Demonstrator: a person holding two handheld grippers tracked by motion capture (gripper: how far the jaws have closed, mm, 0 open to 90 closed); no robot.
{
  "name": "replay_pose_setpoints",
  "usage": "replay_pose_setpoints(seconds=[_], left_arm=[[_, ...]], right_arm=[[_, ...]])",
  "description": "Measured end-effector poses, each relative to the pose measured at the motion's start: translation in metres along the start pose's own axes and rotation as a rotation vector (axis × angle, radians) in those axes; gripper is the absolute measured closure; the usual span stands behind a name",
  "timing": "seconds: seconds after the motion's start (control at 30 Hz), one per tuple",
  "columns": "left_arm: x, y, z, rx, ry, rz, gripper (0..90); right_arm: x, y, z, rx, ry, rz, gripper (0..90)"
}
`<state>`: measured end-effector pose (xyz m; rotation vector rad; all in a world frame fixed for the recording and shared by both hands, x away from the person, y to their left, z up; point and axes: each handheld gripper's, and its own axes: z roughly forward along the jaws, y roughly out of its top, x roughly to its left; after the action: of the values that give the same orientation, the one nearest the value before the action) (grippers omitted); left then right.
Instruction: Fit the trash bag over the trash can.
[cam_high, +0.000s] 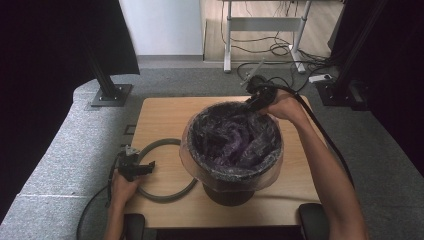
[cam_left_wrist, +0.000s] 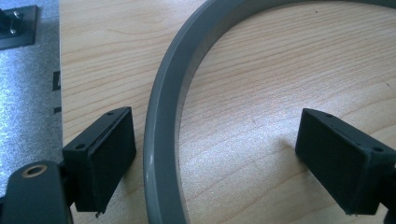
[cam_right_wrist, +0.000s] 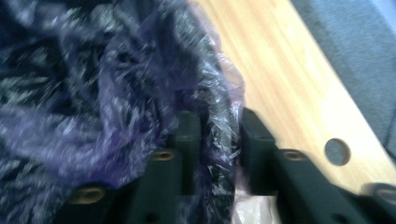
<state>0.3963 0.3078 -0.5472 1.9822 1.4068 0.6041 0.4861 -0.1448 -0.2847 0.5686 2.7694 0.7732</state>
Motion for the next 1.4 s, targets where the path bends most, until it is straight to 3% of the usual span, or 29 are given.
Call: replay_pose_setpoints(seconds=[0.03,0.07,0.17,0.3,0.4,0.47,0.57,0.6,0.67,0.7,0.8,0.87,0.9,1.0,1.13,1.33,1.4], left_arm=[[0.0,0.0,0.0,0.0,0.0,0.0,12.0],[0.0,0.0,0.0,0.0,-0.001,0.001,12.0],[0.0,0.0,0.0,0.0,-0.001,0.001,12.0],[0.0,0.0,0.0,0.0,-0.001,0.002,12.0],[0.0,0.0,0.0,0.0,-0.001,0.002,12.0],[0.0,0.0,0.0,0.0,-0.001,0.002,12.0],[0.0,0.0,0.0,0.0,-0.001,0.001,12.1],[0.0,0.0,0.0,0.0,-0.001,0.001,12.0],[0.0,0.0,0.0,0.0,-0.001,0.001,12.1],[0.0,0.0,0.0,0.0,-0.001,0.001,12.1],[0.0,0.0,0.0,0.0,-0.002,0.001,12.1],[0.0,0.0,0.0,0.0,-0.002,0.001,12.0],[0.0,0.0,0.0,0.0,-0.002,0.002,12.0],[0.0,0.0,0.0,0.0,-0.002,0.002,12.0],[0.0,0.0,0.0,0.0,-0.002,0.002,12.0],[0.0,0.0,0.0,0.0,-0.002,0.002,12.0],[0.0,0.0,0.0,0.001,-0.003,0.003,12.0]], right_arm=[[0.001,0.003,-0.001,-0.021,-0.049,0.023,43.6],[0.001,0.004,-0.007,-0.044,-0.085,0.069,36.4],[0.003,0.0,-0.026,-0.066,-0.156,0.133,27.0],[0.014,-0.017,-0.054,-0.032,-0.234,0.183,27.9],[0.023,-0.033,-0.061,0.0,-0.233,0.207,32.6],[0.025,-0.042,-0.054,0.048,-0.23,0.219,37.1],[0.024,-0.046,-0.047,0.044,-0.199,0.247,41.8],[0.024,-0.046,-0.033,0.11,-0.202,0.239,41.6],[0.025,-0.044,-0.018,0.17,-0.215,0.21,44.5],[0.023,-0.043,-0.016,0.18,-0.189,0.223,44.2],[0.021,-0.04,-0.023,0.138,-0.248,0.23,32.5],[0.026,-0.037,-0.033,0.116,-0.3,0.225,30.7],[0.03,-0.036,-0.039,0.103,-0.302,0.228,30.5],[0.039,-0.037,-0.048,0.093,-0.261,0.254,35.6],[0.042,-0.045,-0.036,0.2,-0.183,0.247,65.5],[0.014,-0.049,-0.035,0.15,-0.073,0.15,72.0],[0.006,-0.046,-0.031,0.109,-0.004,0.121,74.5]])
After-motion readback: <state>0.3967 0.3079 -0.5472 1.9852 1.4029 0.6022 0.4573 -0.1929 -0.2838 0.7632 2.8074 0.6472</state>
